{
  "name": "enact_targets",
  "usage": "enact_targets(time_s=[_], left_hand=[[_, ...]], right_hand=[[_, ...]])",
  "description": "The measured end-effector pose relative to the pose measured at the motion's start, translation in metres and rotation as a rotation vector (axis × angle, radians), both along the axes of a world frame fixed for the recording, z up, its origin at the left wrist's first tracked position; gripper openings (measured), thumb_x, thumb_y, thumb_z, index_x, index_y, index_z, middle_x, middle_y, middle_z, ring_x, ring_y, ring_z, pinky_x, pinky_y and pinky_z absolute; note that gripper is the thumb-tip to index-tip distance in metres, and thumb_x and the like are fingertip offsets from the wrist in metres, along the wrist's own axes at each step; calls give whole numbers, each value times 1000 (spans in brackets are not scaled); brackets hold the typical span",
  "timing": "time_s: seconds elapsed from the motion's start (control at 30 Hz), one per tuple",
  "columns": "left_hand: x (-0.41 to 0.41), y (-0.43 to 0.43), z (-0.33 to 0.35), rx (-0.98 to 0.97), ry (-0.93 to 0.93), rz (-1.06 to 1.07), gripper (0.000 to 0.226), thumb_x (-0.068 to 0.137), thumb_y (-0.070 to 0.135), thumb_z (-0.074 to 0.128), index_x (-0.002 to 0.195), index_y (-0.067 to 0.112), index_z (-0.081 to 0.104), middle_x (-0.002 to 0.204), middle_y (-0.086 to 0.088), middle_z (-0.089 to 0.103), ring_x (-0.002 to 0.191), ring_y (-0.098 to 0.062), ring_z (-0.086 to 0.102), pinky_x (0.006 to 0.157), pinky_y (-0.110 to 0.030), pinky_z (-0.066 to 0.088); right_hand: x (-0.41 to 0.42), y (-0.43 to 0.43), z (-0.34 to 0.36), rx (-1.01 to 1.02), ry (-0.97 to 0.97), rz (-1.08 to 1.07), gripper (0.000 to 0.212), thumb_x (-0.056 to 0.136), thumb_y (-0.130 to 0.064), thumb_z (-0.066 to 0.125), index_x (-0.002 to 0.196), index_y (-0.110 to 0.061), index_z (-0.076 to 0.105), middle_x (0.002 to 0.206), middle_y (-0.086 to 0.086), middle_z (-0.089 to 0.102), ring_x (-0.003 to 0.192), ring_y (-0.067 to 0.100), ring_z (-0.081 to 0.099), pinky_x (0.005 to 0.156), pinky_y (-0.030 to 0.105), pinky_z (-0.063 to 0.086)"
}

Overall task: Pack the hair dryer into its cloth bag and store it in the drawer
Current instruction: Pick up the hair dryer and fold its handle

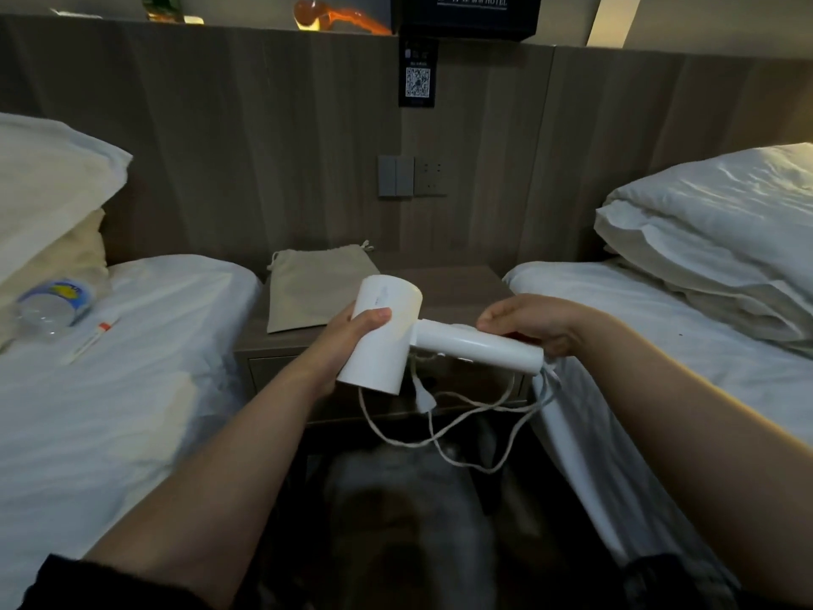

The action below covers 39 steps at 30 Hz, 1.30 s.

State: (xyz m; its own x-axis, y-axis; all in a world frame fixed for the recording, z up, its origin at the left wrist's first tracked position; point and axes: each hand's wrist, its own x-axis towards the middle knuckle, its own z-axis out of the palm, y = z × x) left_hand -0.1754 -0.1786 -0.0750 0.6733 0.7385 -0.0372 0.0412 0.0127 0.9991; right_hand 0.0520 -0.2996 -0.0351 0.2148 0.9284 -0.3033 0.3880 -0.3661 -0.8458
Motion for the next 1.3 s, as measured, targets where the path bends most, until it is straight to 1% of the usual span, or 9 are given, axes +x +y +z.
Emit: enact_targets(time_s=[0.2,0.37,0.63,0.77,0.87,1.0,1.13,1.23,1.3], left_hand=[[3,15,-27,-54,-45,45,61,70,41,61,126,21,49,109,-11,64,89,-26,63,71,-37,51],[-1,30,-64,-375,-244,210,73,70,45,62,132,11,45,105,-15,64,87,-28,63,73,-40,51],[6,38,-77,-371,-299,231,51,86,43,54,129,16,46,102,-9,65,84,-22,65,64,-35,54],[4,38,-81,-258,-190,208,80,62,52,67,132,20,46,115,-11,64,91,-24,65,65,-34,54],[4,37,-80,-192,-95,187,87,51,54,69,130,24,47,118,-13,61,97,-29,63,72,-40,51],[10,33,-83,-192,-71,198,67,72,47,63,131,24,45,119,-13,60,98,-27,63,71,-39,53],[13,30,-89,-362,-232,209,68,75,47,63,134,17,45,111,-11,64,85,-21,67,59,-30,55],[10,33,-88,-400,-273,271,69,77,46,63,136,18,42,112,-11,63,86,-23,66,57,-31,56],[6,36,-86,-347,-236,296,79,67,48,67,137,20,41,120,-13,61,93,-26,65,63,-36,56]], right_hand=[[13,12,-9,-174,-8,-82,17,94,-18,51,85,-10,64,82,10,60,72,20,56,67,32,46],[37,6,-36,97,-96,-419,14,87,-11,54,79,-5,64,69,10,56,53,14,49,46,23,38],[53,8,-73,402,-182,-646,28,91,-17,48,74,-6,66,91,19,69,86,28,64,80,38,50],[45,4,-70,740,322,-645,33,99,-14,37,70,-11,53,58,2,62,49,12,54,51,23,48],[49,1,-73,812,375,-709,30,98,-12,37,73,-11,53,52,1,57,40,11,44,42,21,37],[53,-9,-89,585,-127,-740,27,85,-3,44,64,-8,61,66,17,56,48,19,41,51,31,33],[58,-19,-97,372,-594,-711,26,75,2,49,89,-3,72,75,18,70,71,25,60,67,30,49],[61,-24,-102,-97,-519,-387,18,76,9,56,76,-3,69,52,11,64,38,14,48,33,17,35],[59,-26,-104,-292,-314,-223,16,85,-1,55,73,-5,65,66,14,65,37,12,46,33,15,32]])
